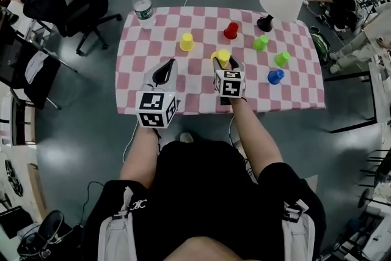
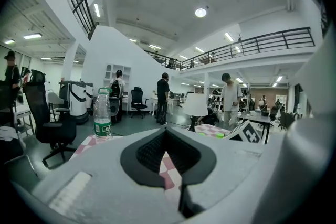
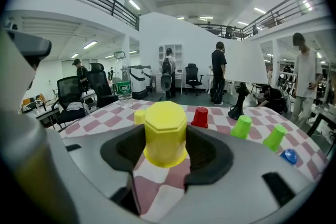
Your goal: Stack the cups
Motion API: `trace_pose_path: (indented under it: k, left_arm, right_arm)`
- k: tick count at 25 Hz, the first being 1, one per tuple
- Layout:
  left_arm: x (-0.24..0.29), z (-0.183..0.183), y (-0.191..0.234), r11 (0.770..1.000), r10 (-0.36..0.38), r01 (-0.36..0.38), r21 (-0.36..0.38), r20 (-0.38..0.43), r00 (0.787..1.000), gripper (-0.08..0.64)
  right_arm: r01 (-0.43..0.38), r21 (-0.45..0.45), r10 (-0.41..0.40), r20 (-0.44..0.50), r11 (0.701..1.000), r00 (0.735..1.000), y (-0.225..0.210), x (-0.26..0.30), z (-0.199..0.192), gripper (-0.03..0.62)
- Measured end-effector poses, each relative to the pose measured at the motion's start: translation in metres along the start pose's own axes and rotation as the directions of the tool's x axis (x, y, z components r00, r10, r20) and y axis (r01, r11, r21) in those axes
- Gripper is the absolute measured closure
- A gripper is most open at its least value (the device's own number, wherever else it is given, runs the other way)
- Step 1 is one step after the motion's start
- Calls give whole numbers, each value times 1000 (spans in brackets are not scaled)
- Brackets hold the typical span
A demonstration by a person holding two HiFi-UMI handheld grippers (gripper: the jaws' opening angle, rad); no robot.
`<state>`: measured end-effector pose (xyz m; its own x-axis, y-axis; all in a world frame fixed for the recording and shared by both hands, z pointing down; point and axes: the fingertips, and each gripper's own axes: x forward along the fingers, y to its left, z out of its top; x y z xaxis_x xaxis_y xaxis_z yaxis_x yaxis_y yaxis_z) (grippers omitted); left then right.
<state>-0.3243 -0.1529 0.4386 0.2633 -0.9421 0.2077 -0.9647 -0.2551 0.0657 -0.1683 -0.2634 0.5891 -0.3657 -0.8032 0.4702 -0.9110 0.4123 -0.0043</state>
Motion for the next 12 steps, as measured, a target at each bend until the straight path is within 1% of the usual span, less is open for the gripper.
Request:
trace_pose_path:
  k: [5,8,12]
  left_arm:
    - [8,-2,-19,999,-45,45,0,-7,999,545]
    - [12,-5,-28,998,-68,68,2,-14,998,545]
    - [13,-8,-39,996,-88,88,2,-19,996,545]
  right_arm:
    - [3,-4,-3,36,1000,999,-7,-30,1,356]
    - [9,-2,-9,41,1000,999,-10,-43,-7,356]
    - [11,7,-11,24,1000,1000,-9,-55,-25,356]
